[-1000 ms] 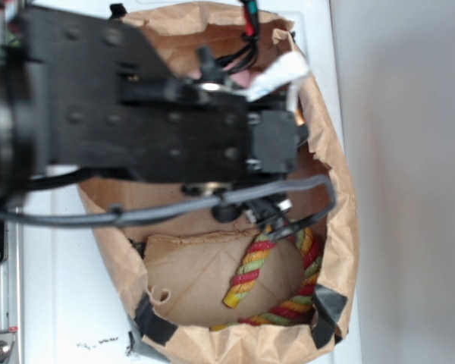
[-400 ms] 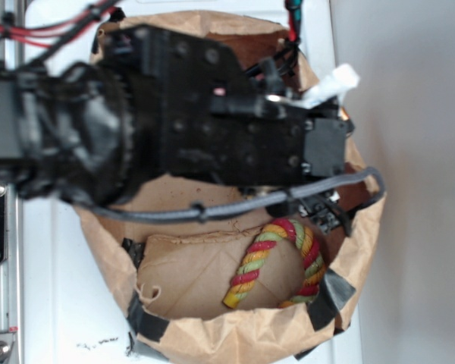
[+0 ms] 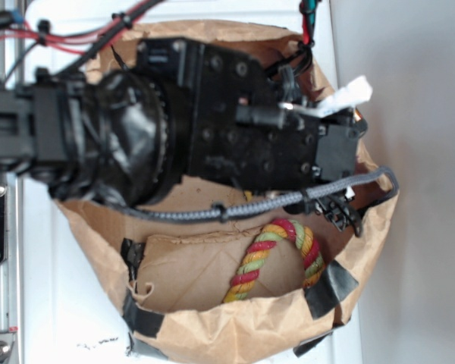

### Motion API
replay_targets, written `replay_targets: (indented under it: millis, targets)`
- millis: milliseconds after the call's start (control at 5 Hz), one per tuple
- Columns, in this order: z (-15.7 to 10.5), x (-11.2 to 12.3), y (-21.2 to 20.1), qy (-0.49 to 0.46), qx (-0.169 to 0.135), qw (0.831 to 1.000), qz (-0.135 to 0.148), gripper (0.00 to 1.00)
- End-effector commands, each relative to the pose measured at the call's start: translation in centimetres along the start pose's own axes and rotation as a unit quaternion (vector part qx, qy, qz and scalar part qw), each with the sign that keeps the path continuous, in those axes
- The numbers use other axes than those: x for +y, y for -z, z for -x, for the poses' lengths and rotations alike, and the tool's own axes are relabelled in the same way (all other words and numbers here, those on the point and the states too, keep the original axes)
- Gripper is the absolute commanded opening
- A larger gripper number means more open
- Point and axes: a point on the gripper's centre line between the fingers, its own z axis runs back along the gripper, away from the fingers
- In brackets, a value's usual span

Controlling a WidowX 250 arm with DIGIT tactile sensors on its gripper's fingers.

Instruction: Grab the rock.

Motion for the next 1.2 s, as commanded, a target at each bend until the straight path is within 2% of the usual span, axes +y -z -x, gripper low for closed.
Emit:
replay_targets:
  millis: [0, 400, 600, 1000]
  targets:
    - [0.5, 0.4, -1.1, 0.019, -0.011, 1.000, 0.009, 1.00]
    - [1.2, 2.6, -3.8, 0.014, -0.004, 1.000, 0.021, 1.00]
    - [1.7, 2.4, -4.1, 0.022, -0.005, 0.999, 0.028, 1.00]
    - [2.3, 2.9, -0.7, 0.029, 0.008, 1.000, 0.009, 1.00]
